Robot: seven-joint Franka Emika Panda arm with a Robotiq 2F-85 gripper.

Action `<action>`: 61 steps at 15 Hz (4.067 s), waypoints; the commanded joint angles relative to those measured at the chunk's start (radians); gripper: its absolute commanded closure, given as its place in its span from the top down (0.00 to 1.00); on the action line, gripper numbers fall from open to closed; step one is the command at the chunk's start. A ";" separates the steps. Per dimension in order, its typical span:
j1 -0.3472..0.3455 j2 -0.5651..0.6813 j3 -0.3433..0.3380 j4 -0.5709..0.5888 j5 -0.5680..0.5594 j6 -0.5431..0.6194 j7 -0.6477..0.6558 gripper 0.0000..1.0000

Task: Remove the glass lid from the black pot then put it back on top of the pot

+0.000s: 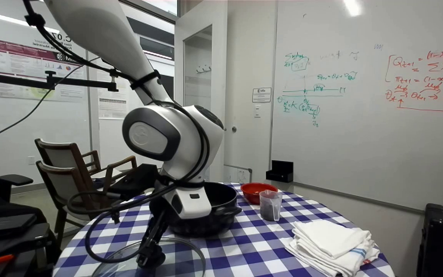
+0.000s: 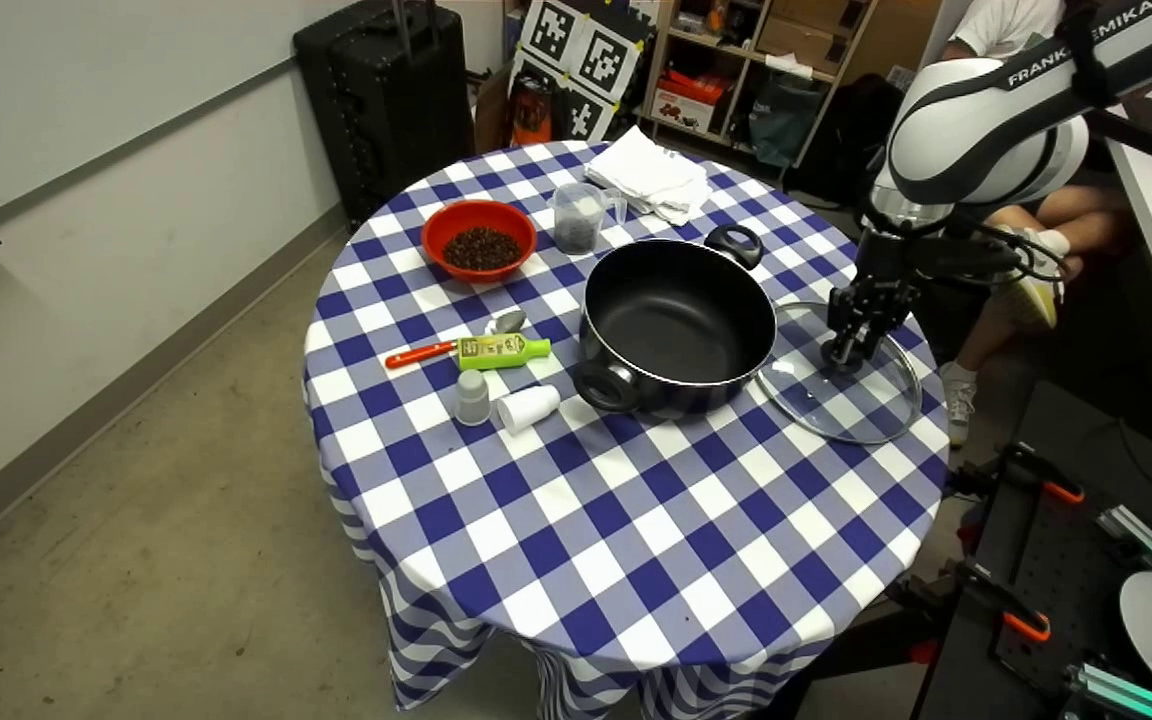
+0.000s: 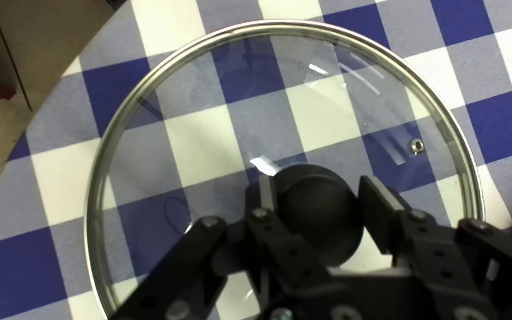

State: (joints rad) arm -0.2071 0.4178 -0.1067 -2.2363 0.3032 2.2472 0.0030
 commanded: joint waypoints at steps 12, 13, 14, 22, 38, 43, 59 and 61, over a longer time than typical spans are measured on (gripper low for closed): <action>0.056 -0.363 -0.054 -0.057 -0.271 -0.177 0.186 0.24; 0.063 -0.386 -0.047 -0.048 -0.298 -0.197 0.208 0.24; 0.074 -0.408 -0.037 -0.033 -0.323 -0.221 0.227 0.24; 0.167 -0.387 0.072 0.179 -0.378 -0.349 0.196 0.24; 0.245 -0.049 0.142 0.519 -0.356 -0.324 0.030 0.24; 0.250 -0.001 0.153 0.551 -0.342 -0.313 0.000 0.24; 0.249 0.062 0.183 0.558 -0.316 -0.276 -0.060 0.24; 0.247 0.068 0.182 0.557 -0.314 -0.270 -0.064 0.24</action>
State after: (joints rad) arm 0.0422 0.4752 0.0755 -1.7113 -0.0374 1.9820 -0.0293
